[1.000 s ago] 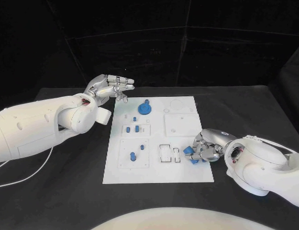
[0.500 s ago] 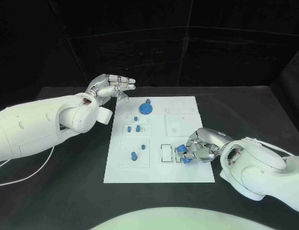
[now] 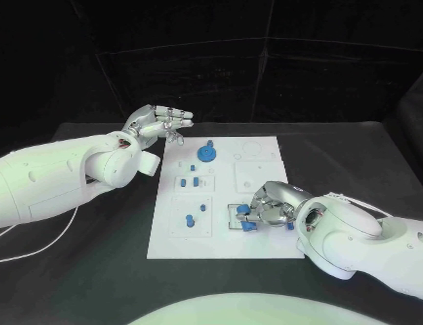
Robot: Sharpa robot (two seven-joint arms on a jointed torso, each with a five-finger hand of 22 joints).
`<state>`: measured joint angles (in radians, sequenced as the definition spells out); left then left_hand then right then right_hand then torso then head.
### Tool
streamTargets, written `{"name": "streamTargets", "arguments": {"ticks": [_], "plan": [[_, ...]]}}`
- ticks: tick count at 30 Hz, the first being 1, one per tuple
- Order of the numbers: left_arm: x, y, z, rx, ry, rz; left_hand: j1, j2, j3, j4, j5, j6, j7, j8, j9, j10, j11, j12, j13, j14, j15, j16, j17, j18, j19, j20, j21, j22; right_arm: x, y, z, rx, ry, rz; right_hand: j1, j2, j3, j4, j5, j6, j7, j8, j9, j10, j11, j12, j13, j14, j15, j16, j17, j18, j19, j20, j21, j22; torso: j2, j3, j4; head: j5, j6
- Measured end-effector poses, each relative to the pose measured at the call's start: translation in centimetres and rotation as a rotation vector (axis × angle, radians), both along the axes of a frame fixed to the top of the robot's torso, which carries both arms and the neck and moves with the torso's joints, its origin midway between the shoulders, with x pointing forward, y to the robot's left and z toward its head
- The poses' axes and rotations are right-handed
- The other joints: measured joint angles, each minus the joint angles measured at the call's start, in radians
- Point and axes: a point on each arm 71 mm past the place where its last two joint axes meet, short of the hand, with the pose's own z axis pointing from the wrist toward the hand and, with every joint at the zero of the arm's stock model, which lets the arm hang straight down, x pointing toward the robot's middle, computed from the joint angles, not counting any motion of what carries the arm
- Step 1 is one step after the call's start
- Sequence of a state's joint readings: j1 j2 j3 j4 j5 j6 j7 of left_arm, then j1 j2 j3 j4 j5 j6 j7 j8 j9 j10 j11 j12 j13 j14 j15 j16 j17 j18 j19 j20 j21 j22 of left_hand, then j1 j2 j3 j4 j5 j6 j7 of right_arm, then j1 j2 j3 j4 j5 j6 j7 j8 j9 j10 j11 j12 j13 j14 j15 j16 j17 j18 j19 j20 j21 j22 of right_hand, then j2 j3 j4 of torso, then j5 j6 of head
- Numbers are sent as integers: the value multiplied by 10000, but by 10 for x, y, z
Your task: Assemble the parts on the task board
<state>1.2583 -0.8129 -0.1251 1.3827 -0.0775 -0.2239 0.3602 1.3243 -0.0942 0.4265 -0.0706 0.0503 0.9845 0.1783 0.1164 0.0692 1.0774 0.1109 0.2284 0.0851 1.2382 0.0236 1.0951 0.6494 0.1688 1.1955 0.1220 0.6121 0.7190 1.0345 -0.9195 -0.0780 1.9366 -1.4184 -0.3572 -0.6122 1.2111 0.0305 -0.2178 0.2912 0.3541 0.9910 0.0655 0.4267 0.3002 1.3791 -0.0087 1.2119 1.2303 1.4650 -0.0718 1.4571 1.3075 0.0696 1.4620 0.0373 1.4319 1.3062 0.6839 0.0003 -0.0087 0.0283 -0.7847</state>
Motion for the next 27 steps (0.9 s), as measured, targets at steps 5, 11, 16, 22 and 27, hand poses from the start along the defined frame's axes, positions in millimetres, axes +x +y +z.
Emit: {"name": "streamTargets", "arguments": {"ticks": [5,11,16,22,27], "plan": [[0,0,0,-3,3,-12,0,0,0,0,0,0,0,0,0,0,0,0,0,0,0,0,0,1,0,0,0,1,2,4,-2,-32,55,-45,-50,50,0,0,-21,2,-2,2,19,3,-3,4,16,0,0,0,0,1,0,0,0,4,1,2,-3,25,1],[0,-1,0,-5,5,-21,0,0,0,0,0,0,0,0,0,0,0,0,-1,0,0,0,-6,1,0,0,0,1,4,8,-3,-113,100,-112,-619,170,-419,0,-1394,36,-35,89,130,37,-39,3,43,-1,0,0,-1,0,36,-36,0,9,1,3,-8,46,1],[0,-1,0,-8,8,-32,0,0,0,0,0,0,0,0,0,0,0,0,-2,0,0,0,-9,1,0,0,0,1,5,10,-4,-195,88,-118,-949,-166,-613,33,-2864,32,-31,89,222,38,-39,-77,43,-1,0,0,-1,1,36,-36,0,9,1,2,-9,52,-10],[0,-1,0,-9,11,-37,0,0,0,0,0,0,0,0,0,0,0,0,-2,0,0,0,-9,0,0,0,0,2,6,12,-4,-265,23,-111,-1606,-715,-433,31,-3013,-4,4,89,294,38,-39,-208,29,-1,0,0,-2,1,36,-36,0,5,0,4,-10,74,-4],[0,-1,0,-8,13,-37,0,0,0,0,0,0,0,0,0,0,0,0,-2,0,0,0,-9,1,0,0,0,2,6,11,-4,-319,-39,-124,-1890,-896,-158,31,-3013,-71,7,88,319,37,-39,-272,17,-1,0,0,-2,1,36,-36,-1,-8,0,5,-18,90,-4]]}}
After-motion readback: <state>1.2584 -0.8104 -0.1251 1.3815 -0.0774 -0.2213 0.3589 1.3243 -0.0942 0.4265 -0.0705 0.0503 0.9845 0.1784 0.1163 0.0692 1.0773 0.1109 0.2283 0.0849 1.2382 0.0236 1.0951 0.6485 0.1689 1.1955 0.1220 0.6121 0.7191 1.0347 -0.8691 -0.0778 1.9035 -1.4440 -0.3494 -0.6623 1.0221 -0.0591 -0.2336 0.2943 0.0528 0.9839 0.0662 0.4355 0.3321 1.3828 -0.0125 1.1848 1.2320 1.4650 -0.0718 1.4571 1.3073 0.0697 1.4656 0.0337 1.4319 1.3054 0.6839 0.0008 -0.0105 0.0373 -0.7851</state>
